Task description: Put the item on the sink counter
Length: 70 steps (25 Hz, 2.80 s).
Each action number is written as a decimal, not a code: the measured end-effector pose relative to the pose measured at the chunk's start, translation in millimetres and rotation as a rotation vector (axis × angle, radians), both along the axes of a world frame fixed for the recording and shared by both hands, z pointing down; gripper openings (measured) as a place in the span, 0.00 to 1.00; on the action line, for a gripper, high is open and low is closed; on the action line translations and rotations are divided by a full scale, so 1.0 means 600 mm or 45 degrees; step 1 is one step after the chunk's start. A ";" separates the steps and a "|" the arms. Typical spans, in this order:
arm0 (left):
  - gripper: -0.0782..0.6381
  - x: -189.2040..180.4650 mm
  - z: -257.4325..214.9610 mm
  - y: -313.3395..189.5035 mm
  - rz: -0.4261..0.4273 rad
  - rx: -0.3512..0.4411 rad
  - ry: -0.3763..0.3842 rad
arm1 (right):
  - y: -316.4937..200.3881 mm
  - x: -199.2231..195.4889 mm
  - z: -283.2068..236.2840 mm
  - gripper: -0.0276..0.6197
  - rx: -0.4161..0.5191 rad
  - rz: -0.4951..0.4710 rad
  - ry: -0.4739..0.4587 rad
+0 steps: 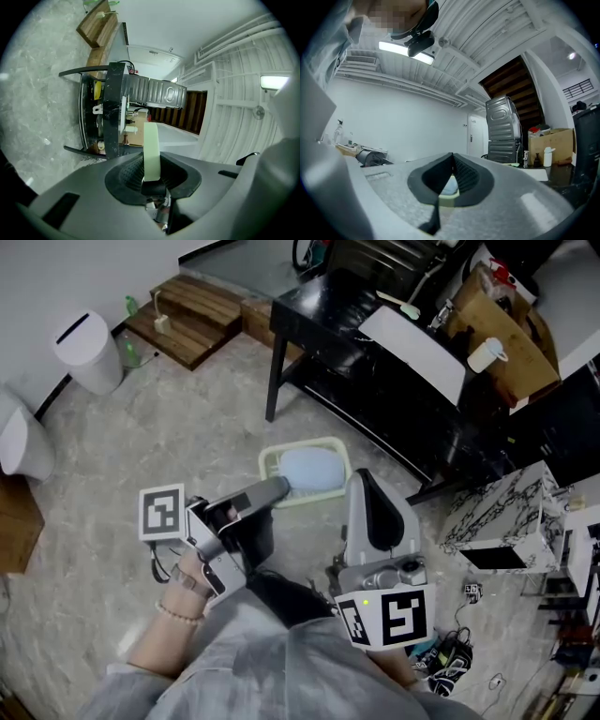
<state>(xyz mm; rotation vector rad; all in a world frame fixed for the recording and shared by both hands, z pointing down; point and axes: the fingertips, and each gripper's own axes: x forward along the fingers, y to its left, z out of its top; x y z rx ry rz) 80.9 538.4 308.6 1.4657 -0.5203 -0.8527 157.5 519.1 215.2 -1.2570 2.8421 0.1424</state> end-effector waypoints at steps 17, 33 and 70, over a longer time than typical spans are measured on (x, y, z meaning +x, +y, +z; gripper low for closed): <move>0.22 0.025 0.005 -0.026 0.033 -0.006 0.034 | -0.020 0.029 0.009 0.04 0.005 0.054 0.032; 0.22 -0.052 0.012 -0.209 0.089 -0.039 0.030 | -0.203 -0.041 0.006 0.04 -0.008 0.130 0.037; 0.22 -0.236 0.017 -0.545 0.281 -0.008 0.040 | -0.511 -0.226 -0.004 0.04 0.058 0.337 0.088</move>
